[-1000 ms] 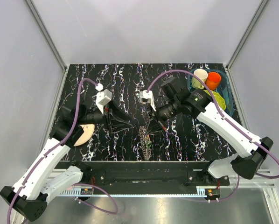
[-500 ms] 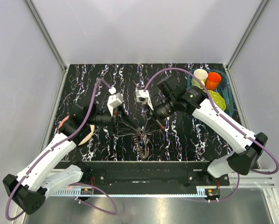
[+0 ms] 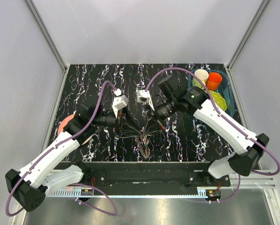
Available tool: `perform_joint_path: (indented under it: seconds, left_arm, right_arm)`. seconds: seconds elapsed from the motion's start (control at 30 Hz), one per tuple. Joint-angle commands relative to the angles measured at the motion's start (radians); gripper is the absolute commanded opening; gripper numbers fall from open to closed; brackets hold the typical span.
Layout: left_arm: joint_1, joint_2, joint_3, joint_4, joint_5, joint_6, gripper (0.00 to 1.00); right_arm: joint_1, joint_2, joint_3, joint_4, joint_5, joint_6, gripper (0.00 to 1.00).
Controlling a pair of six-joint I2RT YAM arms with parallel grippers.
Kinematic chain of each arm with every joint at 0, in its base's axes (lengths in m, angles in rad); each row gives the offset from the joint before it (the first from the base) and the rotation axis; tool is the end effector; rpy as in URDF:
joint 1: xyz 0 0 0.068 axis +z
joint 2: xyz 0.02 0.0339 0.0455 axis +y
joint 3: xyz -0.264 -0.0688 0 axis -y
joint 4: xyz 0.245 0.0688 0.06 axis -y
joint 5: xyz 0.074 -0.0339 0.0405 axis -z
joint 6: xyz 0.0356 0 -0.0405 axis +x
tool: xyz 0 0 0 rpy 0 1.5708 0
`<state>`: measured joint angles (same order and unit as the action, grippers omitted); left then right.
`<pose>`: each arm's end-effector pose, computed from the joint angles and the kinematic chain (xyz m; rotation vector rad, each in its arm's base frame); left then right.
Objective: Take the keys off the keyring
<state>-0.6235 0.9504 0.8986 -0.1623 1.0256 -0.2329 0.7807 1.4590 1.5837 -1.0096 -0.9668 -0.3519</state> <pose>0.1484 -0.1442 0.3559 1.1294 1.5778 -1.4963 0.1825 0.2220 0.3929 -1.6212 1.7347 1.3743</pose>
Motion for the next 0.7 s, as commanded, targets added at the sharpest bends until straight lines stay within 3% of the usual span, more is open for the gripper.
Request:
perform_joint_path:
  seconds: [0.0,0.67]
  left_arm:
    - [-0.004,0.008,0.010,0.052,0.019,0.021,0.38]
    - [-0.008,0.014,0.013,0.047,0.071,0.046,0.23]
  right_arm:
    - [0.003,-0.042,0.010,0.060,-0.069,0.005,0.00]
    - [0.003,-0.042,-0.050,0.131,-0.090,0.048,0.00]
